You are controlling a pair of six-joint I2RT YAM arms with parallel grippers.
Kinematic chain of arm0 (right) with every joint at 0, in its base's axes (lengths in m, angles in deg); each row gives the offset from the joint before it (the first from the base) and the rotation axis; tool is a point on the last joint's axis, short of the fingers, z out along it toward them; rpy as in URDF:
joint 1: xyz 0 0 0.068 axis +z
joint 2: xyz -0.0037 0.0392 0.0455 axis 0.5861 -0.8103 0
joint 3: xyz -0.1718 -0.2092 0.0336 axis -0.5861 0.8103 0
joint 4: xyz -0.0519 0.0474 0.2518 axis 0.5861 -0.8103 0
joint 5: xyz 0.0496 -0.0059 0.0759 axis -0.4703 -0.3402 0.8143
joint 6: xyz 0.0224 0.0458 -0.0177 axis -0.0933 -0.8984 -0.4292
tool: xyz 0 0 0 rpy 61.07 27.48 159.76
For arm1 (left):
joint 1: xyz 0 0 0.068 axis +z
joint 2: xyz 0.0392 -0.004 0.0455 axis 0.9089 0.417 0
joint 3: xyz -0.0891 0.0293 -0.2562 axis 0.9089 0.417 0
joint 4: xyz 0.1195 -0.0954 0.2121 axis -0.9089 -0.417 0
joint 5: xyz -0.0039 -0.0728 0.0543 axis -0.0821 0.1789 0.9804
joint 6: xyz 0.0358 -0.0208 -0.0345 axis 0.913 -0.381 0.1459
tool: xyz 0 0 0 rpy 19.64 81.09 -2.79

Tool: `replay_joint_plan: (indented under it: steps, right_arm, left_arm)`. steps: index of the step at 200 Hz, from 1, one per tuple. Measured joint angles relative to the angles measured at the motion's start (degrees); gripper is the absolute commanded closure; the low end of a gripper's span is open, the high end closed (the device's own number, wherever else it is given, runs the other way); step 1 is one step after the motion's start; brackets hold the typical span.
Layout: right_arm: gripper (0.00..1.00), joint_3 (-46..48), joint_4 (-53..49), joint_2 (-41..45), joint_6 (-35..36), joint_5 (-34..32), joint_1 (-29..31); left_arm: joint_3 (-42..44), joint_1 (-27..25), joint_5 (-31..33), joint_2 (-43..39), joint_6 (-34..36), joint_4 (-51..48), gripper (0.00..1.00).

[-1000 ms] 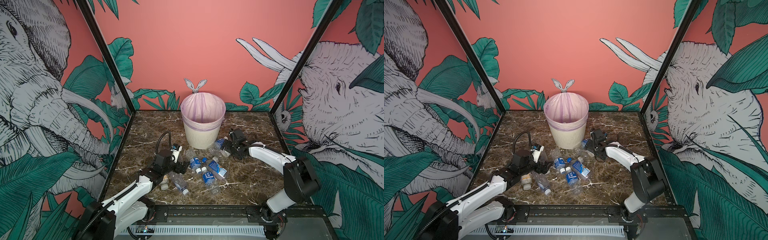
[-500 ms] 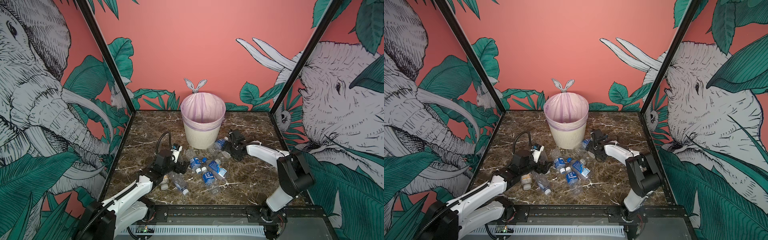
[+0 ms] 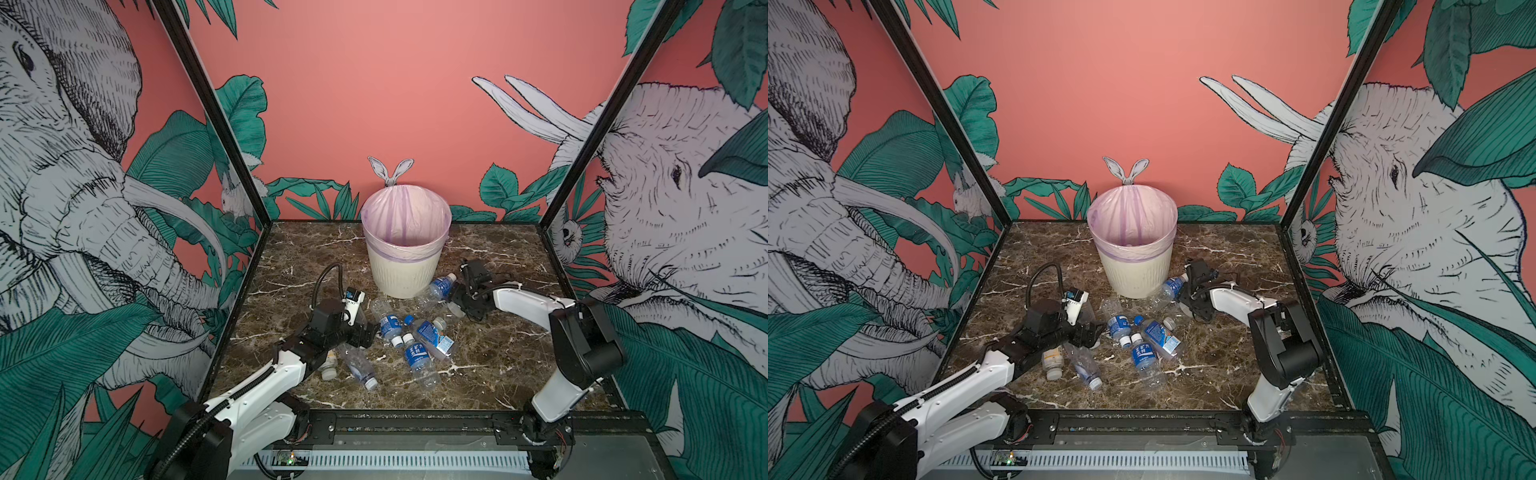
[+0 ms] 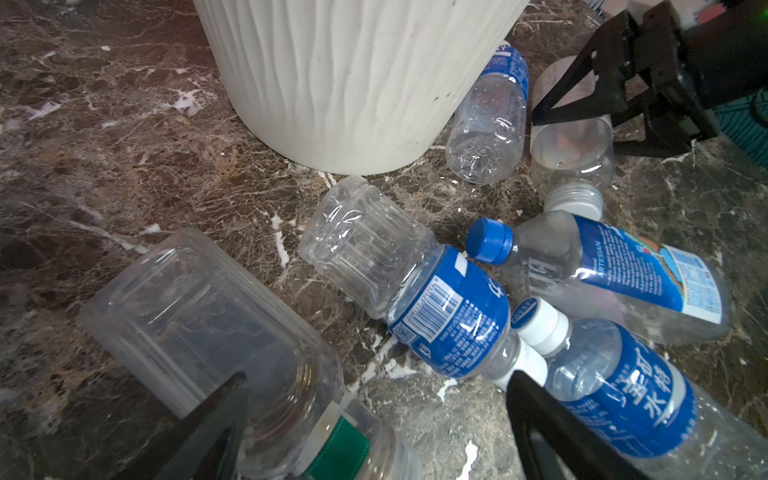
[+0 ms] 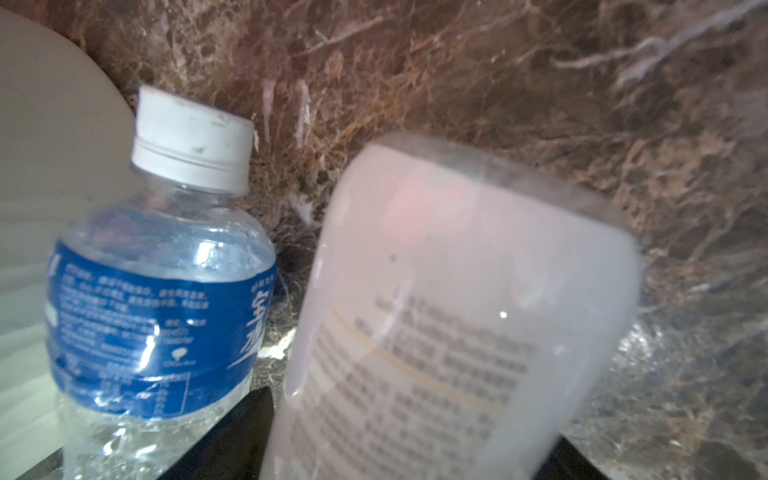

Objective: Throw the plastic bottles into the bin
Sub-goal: 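Close the right gripper around the white-labelled bottle, then lift the white-labelled bottle with the right gripper and carry it over the bin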

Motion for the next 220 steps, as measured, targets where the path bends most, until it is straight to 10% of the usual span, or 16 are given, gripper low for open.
replay_joint_plan:
  steps: [147,220]
  right_arm:
    - [0.35,3.1,-0.3,1.7,9.6,-1.1,0.0]
    - [0.39,12.0,-0.3,22.5,24.1,-5.4,0.3]
  left_arm:
    - [0.0,-0.2,0.0,1.0,0.0,0.0,0.03]
    - [0.0,-0.3,0.7,1.2,0.0,-0.1,0.03]
